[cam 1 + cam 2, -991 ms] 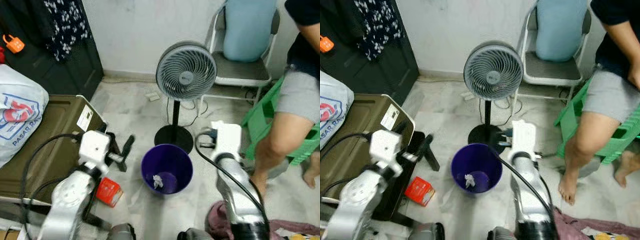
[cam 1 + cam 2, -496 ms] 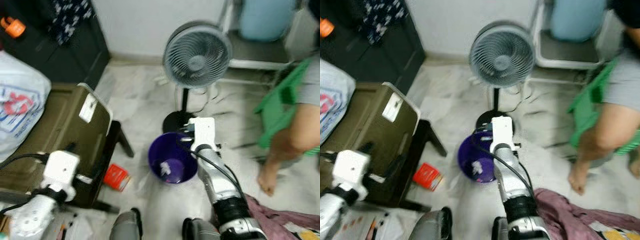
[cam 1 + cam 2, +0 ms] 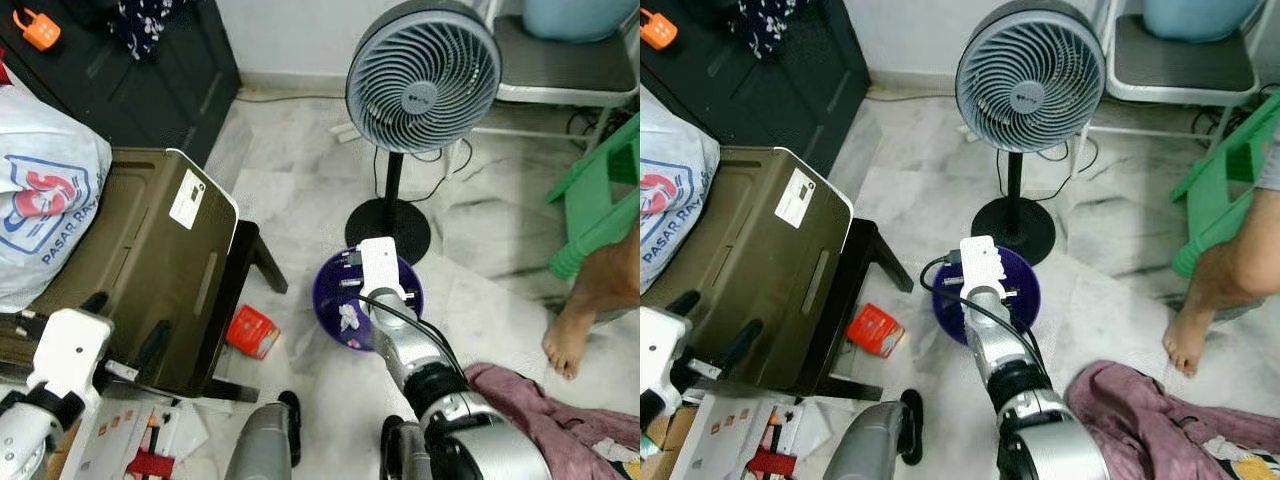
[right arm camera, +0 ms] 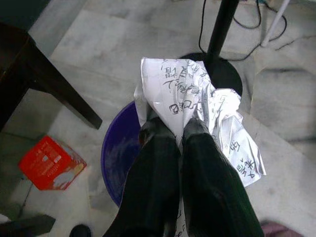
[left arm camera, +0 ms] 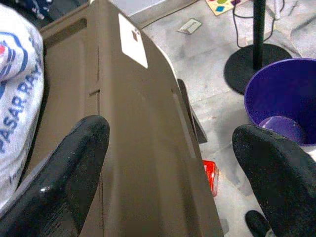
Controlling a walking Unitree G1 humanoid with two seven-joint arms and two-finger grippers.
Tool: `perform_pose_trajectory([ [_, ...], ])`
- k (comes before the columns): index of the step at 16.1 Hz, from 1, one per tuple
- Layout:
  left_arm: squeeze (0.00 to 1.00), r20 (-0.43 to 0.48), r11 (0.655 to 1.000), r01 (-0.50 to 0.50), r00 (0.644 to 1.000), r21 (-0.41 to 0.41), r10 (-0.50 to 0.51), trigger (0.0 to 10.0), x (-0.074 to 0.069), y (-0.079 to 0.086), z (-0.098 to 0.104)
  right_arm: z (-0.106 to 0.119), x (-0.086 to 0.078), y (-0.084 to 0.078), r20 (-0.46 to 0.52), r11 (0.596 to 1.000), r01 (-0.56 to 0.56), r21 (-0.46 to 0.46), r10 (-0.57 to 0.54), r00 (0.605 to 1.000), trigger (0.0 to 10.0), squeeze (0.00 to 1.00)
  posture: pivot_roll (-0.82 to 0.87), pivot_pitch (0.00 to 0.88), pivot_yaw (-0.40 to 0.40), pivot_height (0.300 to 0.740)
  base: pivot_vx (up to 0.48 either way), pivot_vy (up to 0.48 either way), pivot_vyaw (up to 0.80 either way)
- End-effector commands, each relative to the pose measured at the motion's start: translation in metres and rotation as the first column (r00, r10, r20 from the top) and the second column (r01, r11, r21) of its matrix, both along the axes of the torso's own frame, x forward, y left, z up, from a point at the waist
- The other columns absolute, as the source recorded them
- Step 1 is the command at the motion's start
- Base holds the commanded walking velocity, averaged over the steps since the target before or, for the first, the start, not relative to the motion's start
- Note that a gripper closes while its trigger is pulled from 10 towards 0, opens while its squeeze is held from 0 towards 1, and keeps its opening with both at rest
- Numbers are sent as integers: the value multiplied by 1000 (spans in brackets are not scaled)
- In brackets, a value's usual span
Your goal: Clean up the room
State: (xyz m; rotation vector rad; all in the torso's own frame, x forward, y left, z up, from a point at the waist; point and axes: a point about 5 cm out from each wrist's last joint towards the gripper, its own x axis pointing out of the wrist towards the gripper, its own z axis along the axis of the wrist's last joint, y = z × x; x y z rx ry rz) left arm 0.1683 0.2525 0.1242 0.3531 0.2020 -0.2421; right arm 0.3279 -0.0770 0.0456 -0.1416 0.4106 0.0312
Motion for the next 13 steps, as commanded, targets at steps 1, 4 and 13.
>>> perform_pose_trajectory([
  [1, 0, -29, 1000, -2, 1000, 12, 3, 10000, -6, 6, 1, -1, 2, 1, -3, 1000, 23, 7, -23, 1000, 10000, 0, 404, 293, 160, 740, 0, 0, 0],
  [4, 0, -35, 1000, -2, 999, 11, 2, 10000, -5, 7, 1, 5, 9, -2, 11, 999, 42, 6, -42, 999, 10000, 0, 407, 292, 163, 740, 0, 0, 0],
  [13, 0, -67, 1000, -3, 998, -5, 2, 10000, -2, 16, -22, 19, 23, -20, 75, 990, 138, 39, -141, 987, 10000, 1000, 400, 273, 155, 740, 0, 0, 0],
])
